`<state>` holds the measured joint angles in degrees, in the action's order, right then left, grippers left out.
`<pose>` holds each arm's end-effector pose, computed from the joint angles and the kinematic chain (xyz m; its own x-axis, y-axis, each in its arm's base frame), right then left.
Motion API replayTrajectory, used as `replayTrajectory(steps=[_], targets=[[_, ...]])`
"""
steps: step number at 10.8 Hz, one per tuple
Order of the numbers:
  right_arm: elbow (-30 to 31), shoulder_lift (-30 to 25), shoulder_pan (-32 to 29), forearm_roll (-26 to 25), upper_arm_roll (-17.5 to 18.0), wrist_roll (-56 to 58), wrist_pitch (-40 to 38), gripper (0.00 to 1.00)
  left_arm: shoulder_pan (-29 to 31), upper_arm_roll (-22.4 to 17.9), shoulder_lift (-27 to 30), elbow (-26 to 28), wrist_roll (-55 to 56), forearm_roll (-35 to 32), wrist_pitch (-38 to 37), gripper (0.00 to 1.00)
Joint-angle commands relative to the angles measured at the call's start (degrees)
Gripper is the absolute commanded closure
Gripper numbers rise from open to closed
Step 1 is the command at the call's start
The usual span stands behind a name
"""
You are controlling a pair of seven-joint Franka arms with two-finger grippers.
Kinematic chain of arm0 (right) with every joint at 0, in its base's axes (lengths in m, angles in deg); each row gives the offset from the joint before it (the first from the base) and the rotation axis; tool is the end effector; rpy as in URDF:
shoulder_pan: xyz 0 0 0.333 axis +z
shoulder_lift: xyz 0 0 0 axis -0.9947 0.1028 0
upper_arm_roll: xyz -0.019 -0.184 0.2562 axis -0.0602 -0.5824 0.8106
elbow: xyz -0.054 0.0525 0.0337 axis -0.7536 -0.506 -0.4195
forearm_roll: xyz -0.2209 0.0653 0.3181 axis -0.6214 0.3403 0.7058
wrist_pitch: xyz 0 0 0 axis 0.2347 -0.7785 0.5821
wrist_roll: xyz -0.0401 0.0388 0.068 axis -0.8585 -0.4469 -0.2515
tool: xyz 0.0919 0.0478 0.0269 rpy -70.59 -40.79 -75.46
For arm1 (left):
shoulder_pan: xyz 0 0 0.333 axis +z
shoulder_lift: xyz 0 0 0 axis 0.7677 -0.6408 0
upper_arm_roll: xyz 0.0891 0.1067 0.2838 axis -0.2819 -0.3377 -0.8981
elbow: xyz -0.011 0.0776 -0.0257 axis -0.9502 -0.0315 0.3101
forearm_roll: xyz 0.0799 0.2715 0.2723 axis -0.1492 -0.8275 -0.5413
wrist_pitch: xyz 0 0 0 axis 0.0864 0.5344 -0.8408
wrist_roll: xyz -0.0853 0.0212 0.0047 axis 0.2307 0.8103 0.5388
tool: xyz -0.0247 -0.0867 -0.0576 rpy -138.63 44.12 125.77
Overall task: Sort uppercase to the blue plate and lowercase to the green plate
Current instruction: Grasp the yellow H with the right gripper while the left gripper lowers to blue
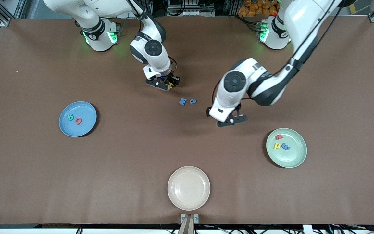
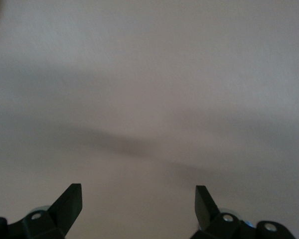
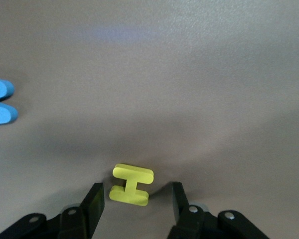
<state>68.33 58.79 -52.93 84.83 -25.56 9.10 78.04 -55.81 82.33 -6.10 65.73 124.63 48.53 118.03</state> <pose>0.3139 0.4095 0.1757 0.9215 -0.3749 -0.1010 -0.3806 -0.9237 -0.0438 0.5047 -0.4031 0.2894 0.9679 0.2428 -0.0651 0.2411 -0.9700 -0.0321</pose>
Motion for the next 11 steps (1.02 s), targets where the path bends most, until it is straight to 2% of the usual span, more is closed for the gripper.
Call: replayTrajectory(steps=[1, 3, 5, 8, 11], targets=[[-1.24, 1.14, 0.21, -2.54, 0.1, -2.89, 0.34, 0.49, -3.47, -0.42, -0.84, 1.23, 8.09, -1.57, 2.77, 0.0], [-1.24, 1.49, 0.21, -2.71, 0.1, -2.9, 0.34, 0.61, -6.29, -0.6, -3.47, 1.93, 14.76, -6.46, 6.2, 0.0], [-1.5, 1.58, 0.21, -3.77, 0.1, -2.9, 0.34, 0.67, -7.7, -0.6, -6.99, 1.85, 22.76, -12.79, 9.53, 0.0], [-1.5, 1.58, 0.12, -3.77, 0.1, -2.81, 0.34, 0.73, -10.08, -0.86, -8.84, 1.76, 25.17, -13.61, 11.13, 0.0], [-1.68, 1.23, -0.41, -4.55, 0.1, -2.55, -0.1, 0.73, -11.48, -1.38, -9.9, 1.5, 26.05, -13.61, 11.75, 0.0]])
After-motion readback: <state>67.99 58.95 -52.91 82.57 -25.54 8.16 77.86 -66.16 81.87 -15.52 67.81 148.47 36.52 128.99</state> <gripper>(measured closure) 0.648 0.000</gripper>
